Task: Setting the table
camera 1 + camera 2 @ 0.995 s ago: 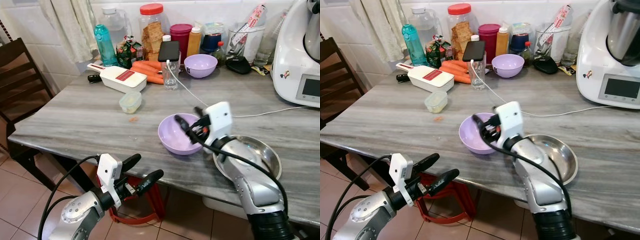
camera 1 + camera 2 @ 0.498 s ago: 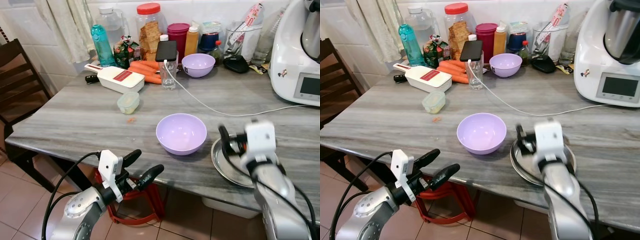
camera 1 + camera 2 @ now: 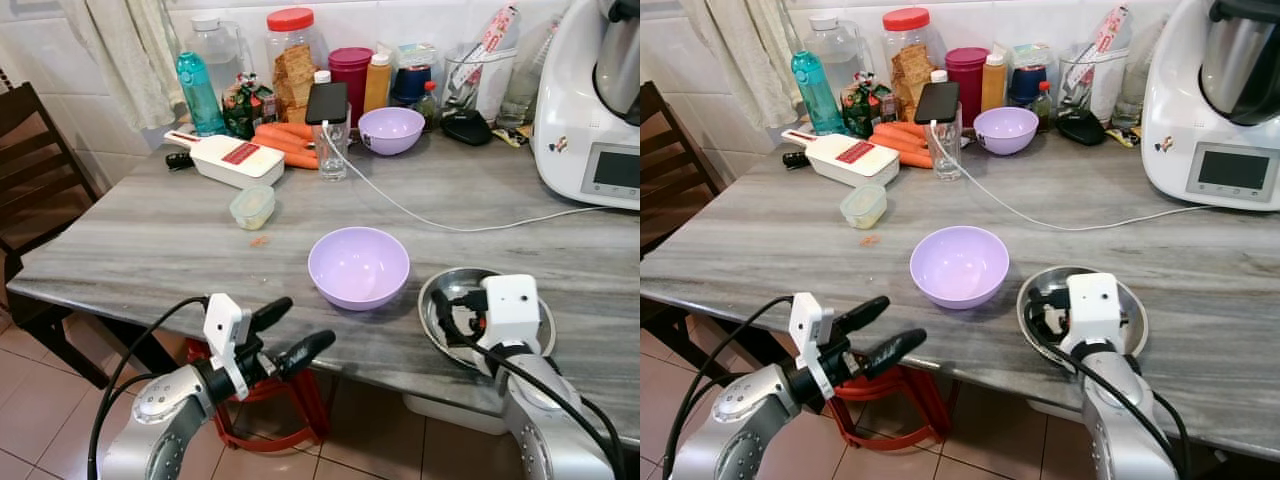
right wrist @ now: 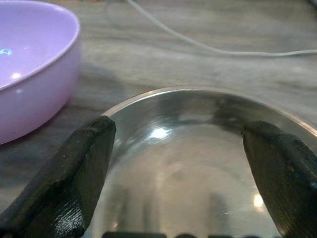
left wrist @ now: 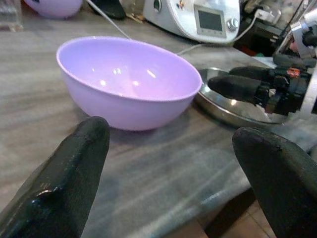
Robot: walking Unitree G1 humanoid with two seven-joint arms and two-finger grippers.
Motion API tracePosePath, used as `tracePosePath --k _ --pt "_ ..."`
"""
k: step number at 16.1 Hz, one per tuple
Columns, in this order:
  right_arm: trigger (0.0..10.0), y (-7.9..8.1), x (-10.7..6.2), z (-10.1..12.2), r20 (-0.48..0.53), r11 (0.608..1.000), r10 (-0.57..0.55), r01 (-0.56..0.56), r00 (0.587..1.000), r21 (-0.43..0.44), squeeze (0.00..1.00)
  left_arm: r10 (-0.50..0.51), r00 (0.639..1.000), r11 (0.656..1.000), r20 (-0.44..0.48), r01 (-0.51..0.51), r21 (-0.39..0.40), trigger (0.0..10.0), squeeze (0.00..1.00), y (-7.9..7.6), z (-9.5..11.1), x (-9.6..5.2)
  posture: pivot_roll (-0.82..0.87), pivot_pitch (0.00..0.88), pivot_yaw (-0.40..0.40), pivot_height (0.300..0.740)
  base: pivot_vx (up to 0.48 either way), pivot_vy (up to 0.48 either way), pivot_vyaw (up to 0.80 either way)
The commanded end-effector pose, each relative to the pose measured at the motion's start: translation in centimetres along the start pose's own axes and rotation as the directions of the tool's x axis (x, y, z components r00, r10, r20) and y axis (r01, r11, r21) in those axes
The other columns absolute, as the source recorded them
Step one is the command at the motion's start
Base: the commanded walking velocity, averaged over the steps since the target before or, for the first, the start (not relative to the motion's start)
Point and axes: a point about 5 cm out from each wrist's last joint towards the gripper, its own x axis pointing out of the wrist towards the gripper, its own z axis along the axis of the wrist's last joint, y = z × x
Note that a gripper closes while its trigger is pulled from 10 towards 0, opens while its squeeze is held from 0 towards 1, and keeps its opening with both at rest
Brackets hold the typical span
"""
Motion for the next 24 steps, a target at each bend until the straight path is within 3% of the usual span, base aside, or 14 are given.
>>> tracePosePath --k 1,10,13,14,16,19,20,21,24 --pt "10.0 0.7 0.3 0.4 -0.004 0.999 0.038 -0.038 0.999 0.024 1.0 -0.012 1.0 1.0 -0.014 0.012 -0.002 10.0 0.0 0.0 0.0 -0.3 -0.12 0.0 0.106 0.74 0.0 0.0 0.0" --pt "10.0 1.9 1.1 -0.3 -0.131 0.987 0.136 -0.122 0.982 0.107 1.0 -0.009 0.999 1.0 -0.032 0.009 0.005 10.0 0.0 0.0 0.1 -0.6 -0.1 0.0 0.103 0.74 0.0 0.0 0.0" --pt "10.0 1.6 1.1 0.4 -0.086 0.986 0.124 -0.113 0.988 0.125 0.95 -0.006 1.0 1.0 -0.03 0.006 0.006 10.0 0.0 0.0 0.2 -0.6 -0.1 0.0 0.101 0.74 0.0 0.0 0.0" --pt "10.0 1.5 1.1 0.7 -0.066 0.985 0.123 -0.113 0.99 0.133 0.82 -0.006 1.0 1.0 -0.028 0.006 0.007 10.0 0.0 0.0 0.2 -0.6 -0.1 0.0 0.101 0.74 0.0 0.0 0.0" --pt "10.0 1.5 1.0 1.4 -0.033 0.985 0.122 -0.117 0.992 0.127 0.74 -0.006 1.0 1.0 -0.029 0.006 0.008 10.0 0.0 0.1 0.2 -0.5 -0.11 0.0 0.102 0.74 0.0 0.0 0.0" --pt "10.0 0.2 0.4 2.4 0.016 0.998 0.032 -0.033 0.999 0.048 0.18 0.001 1.0 1.0 -0.026 0.0 0.009 10.0 0.0 0.2 0.2 -0.4 -0.11 0.0 0.101 0.74 0.0 0.0 0.0" --pt "10.0 -0.2 0.2 2.3 0.015 1.0 0.001 -0.002 1.0 0.021 0.15 0.001 1.0 1.0 -0.024 -0.001 0.008 10.0 0.0 0.2 0.3 -0.4 -0.11 0.0 0.101 0.74 0.0 0.0 0.0" --pt "10.0 -0.6 -0.1 2.1 0.012 1.0 -0.026 0.026 1.0 -0.017 0.0 0.001 1.0 1.0 -0.023 -0.001 0.008 10.0 0.0 0.1 0.3 -0.4 -0.11 0.0 0.1 0.74 0.0 0.0 0.0" --pt "10.0 -1.1 -0.4 0.7 -0.063 0.998 -0.048 0.045 0.997 -0.047 0.0 -0.007 1.0 1.0 -0.025 0.008 0.006 10.0 0.0 0.1 0.3 -0.3 -0.11 0.0 0.101 0.74 0.0 0.0 0.0"
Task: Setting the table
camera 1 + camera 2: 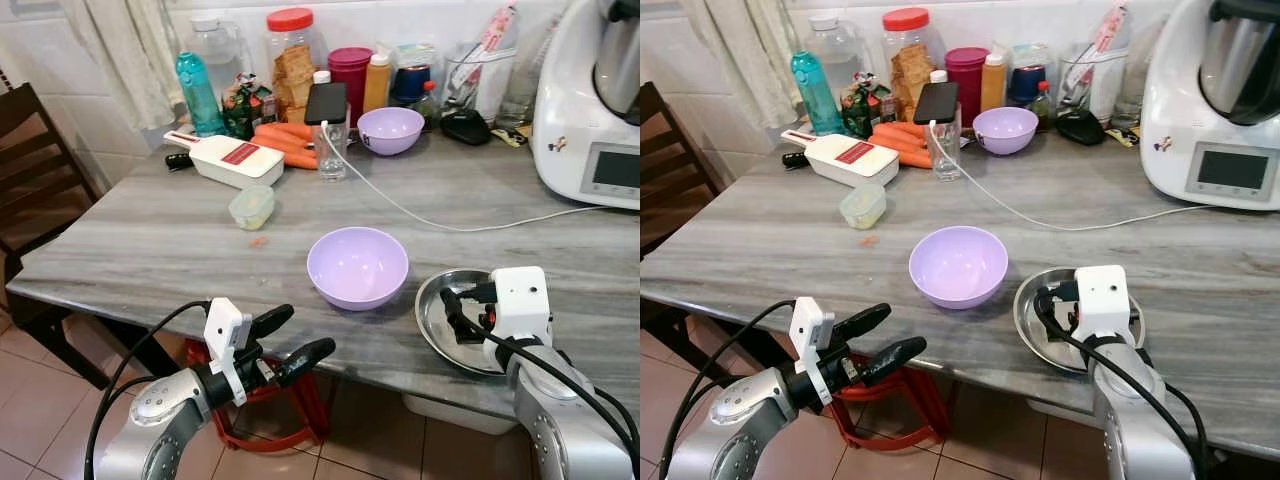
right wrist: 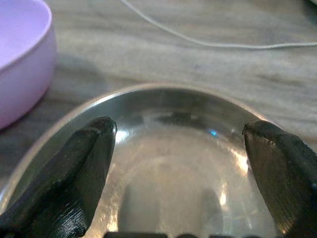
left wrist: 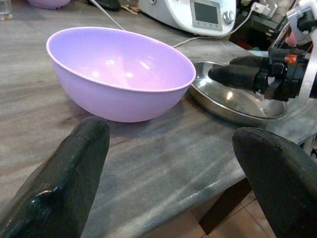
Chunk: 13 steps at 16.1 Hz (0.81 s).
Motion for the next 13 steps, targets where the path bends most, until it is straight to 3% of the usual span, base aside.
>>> tracePosePath --k 1,6,13 --pt "10.0 0.4 0.0 -0.5 -0.045 1.0 0.023 -0.023 0.999 -0.002 0.0 0.004 1.0 1.0 -0.004 -0.004 0.015 10.0 0.0 0.2 0.4 -0.1 -0.11 0.0 0.103 0.74 0.0 0.0 0.0" --pt "10.0 1.6 0.7 -1.5 -0.106 0.992 0.097 -0.087 0.99 0.095 0.0 0.002 1.0 1.0 -0.005 -0.002 0.014 10.0 0.0 0.1 0.4 0.1 -0.11 0.0 0.104 0.74 0.0 0.0 0.0" --pt "10.0 3.2 1.3 -1.0 -0.099 0.979 0.174 -0.161 0.98 0.128 0.0 0.011 1.0 1.0 -0.005 -0.011 0.012 10.0 0.0 0.1 0.2 -0.1 -0.1 0.0 0.098 0.74 0.0 0.0 0.0"
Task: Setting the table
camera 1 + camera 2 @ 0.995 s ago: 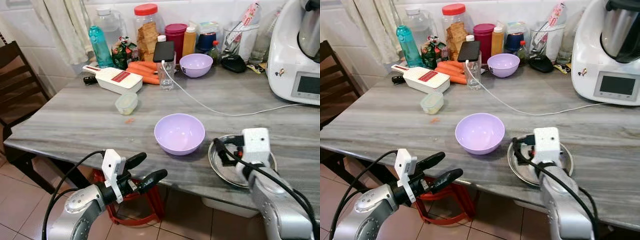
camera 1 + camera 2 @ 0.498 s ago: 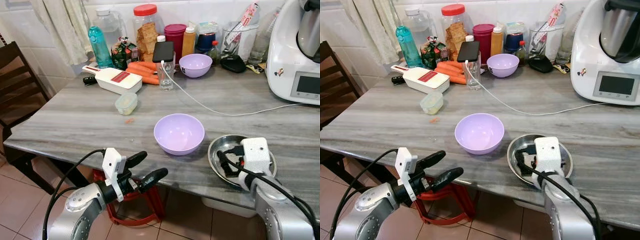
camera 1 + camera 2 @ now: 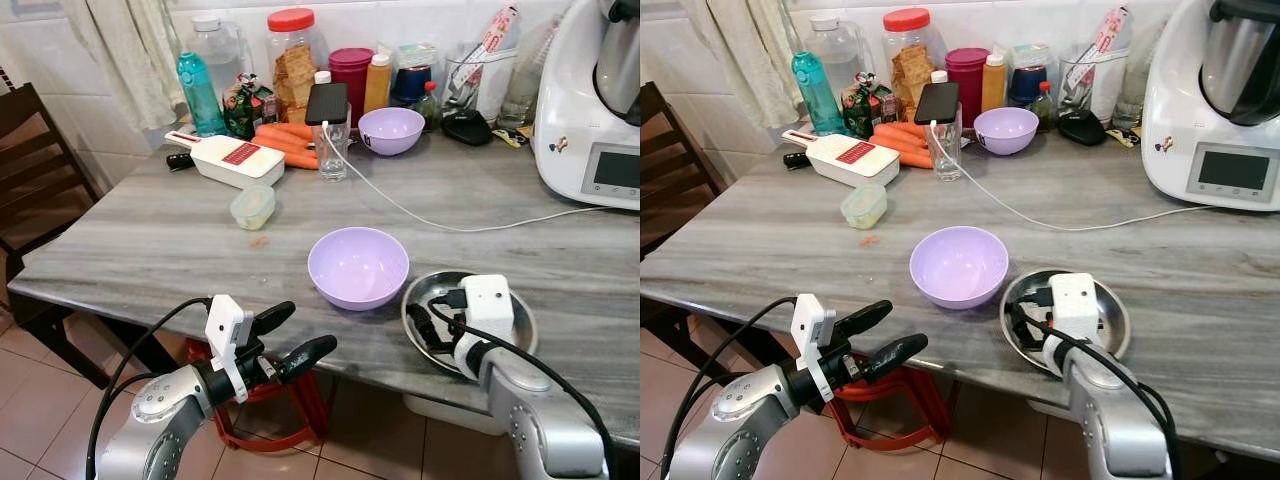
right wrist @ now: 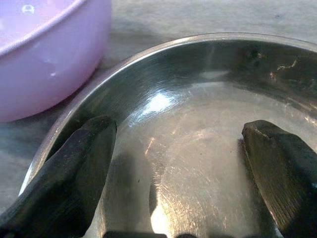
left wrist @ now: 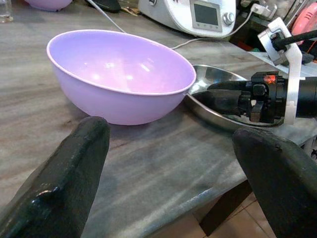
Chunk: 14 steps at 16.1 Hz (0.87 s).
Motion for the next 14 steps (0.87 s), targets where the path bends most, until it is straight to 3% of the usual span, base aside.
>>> tracePosePath --k 1,7,12,14 --pt "10.0 0.5 0.2 0.2 0.01 1.0 0.019 -0.019 1.0 0.004 0.0 0.015 1.0 1.0 -0.007 -0.015 0.009 10.0 0.0 0.1 0.1 -0.3 -0.1 0.0 0.098 0.74 0.0 0.0 0.0" --pt "10.0 0.4 0.0 0.9 0.065 1.0 0.008 -0.009 0.998 0.023 0.0 0.013 1.0 1.0 -0.005 -0.013 0.011 10.0 0.0 0.2 0.2 -0.2 -0.1 0.0 0.1 0.74 0.0 0.0 0.0" --pt "10.0 -0.7 -2.1 2.2 0.257 0.995 -0.095 0.092 0.962 0.022 0.0 0.026 0.999 1.0 0.033 -0.025 -0.016 10.0 0.0 0.2 0.7 -0.6 -0.1 0.0 0.102 0.74 0.0 0.0 0.0" --pt "10.0 -1.0 -2.6 2.7 0.325 0.991 -0.132 0.129 0.937 0.031 0.0 0.11 0.991 0.994 0.073 -0.11 -0.003 10.0 0.0 1.1 1.2 -0.7 -0.11 0.0 0.103 0.74 0.0 0.0 0.0"
